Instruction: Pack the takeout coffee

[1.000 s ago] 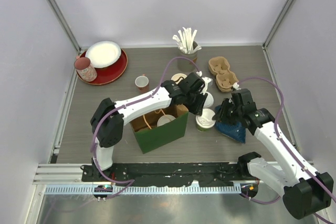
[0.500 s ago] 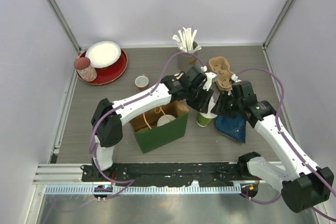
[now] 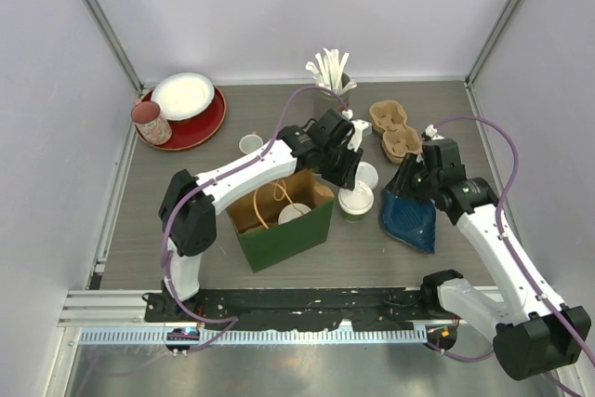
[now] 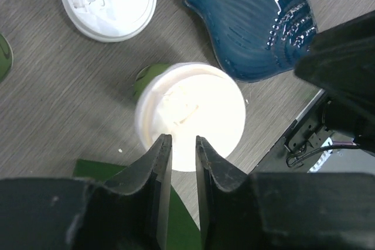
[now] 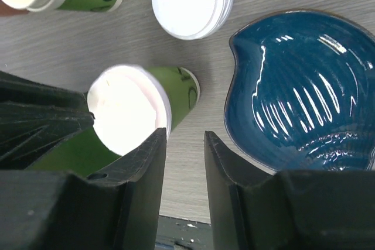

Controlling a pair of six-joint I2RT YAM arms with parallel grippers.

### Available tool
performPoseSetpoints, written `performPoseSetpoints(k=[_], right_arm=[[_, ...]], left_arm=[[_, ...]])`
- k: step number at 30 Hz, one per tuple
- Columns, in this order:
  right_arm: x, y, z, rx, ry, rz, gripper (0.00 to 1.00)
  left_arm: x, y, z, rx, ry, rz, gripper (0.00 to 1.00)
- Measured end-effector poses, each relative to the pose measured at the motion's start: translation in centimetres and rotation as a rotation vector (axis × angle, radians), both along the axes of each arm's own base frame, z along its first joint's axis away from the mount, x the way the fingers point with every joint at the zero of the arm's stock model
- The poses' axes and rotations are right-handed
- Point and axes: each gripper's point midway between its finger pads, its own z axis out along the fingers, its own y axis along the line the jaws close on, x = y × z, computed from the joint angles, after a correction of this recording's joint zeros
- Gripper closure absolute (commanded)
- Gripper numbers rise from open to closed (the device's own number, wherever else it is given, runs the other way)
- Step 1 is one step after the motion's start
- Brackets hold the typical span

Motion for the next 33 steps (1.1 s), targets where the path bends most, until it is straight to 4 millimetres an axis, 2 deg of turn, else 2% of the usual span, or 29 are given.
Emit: performPoseSetpoints(k=[7, 15, 18, 19, 22, 26, 33], right_arm=[[1.7, -0.8, 0.3, 0.056, -0.045, -0.044, 0.62], [0.6, 0.6, -2.2, 0.123, 0.014, -0.001, 0.64], [-0.2, 0.8, -3.0, 0.143, 0.038, 0.006, 0.56], [-0.4, 0.9, -2.9, 0.146, 0.035, 0.010, 0.51], [-0.3, 1.0, -2.1, 0.148, 0.003, 0.021, 0.46], [0.6, 0.9, -1.5, 0.128, -0.017, 0.040, 0.41], [4.0, 1.2, -1.8, 0.081, -0.047, 0.084, 0.36]], left_arm=[[0.5, 1.6, -1.6, 0.026, 0.044, 0.046, 0.73], [-0.3, 2.7, -2.0, 0.029, 0.074, 0.061, 0.70], [-0.8, 2.6, -2.2, 0.017, 0.097, 0.056, 0.65], [-0.9, 2.5, -2.3, 0.015, 0.104, 0.054, 0.63], [-1.3, 2.4, -2.3, 0.005, 0.127, 0.058, 0.64], [-1.5, 2.1, -2.4, -0.015, 0.150, 0.066, 0.68], [-2.2, 2.4, -3.6, -0.005, 0.198, 0.092, 0.70]])
